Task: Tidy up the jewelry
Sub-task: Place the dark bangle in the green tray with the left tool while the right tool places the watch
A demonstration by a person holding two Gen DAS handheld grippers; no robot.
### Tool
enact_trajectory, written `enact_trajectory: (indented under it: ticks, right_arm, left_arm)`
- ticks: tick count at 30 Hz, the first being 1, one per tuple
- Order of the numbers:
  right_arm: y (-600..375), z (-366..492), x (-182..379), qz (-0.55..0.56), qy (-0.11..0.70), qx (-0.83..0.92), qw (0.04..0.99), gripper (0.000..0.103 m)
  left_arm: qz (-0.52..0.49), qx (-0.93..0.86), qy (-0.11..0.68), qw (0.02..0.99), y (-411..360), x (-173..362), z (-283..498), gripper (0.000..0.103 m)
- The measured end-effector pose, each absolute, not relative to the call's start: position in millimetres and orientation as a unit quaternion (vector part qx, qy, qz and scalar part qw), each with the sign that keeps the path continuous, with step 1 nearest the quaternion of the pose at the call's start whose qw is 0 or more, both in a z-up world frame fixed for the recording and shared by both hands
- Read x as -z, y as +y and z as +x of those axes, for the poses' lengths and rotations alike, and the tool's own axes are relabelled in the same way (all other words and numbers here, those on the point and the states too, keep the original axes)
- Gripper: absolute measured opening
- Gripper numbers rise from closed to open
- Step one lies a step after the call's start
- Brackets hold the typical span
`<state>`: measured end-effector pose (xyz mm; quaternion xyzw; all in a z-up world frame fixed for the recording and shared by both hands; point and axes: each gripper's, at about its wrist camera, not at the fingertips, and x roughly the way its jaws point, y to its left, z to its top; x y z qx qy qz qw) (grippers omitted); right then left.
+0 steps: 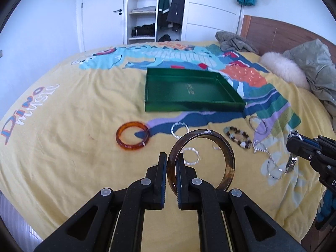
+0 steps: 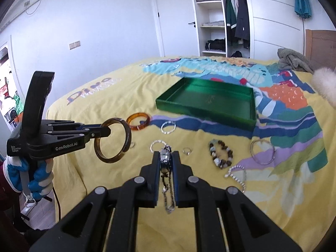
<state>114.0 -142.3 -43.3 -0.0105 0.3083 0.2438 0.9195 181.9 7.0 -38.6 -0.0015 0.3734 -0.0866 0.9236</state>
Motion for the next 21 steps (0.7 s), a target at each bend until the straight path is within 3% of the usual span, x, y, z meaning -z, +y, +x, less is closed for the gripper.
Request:
enact_trajectory:
  ticks: [11,21]
  right_arm:
    - [-166.9,184.7,-67.5,0.021,0.216,-0.181,0.959,0.010]
    - [-179.0,329.4,-37.3,0.052,0.257,-0.122,0.957,0.010]
  left_arm:
    - [-0.021,0.050,0.324,0.944,11.9,-34.6,264.8,0.008]
    - [-0.003,0.004,0.374,0.927,-16.5,-1.1,418.1,0.008]
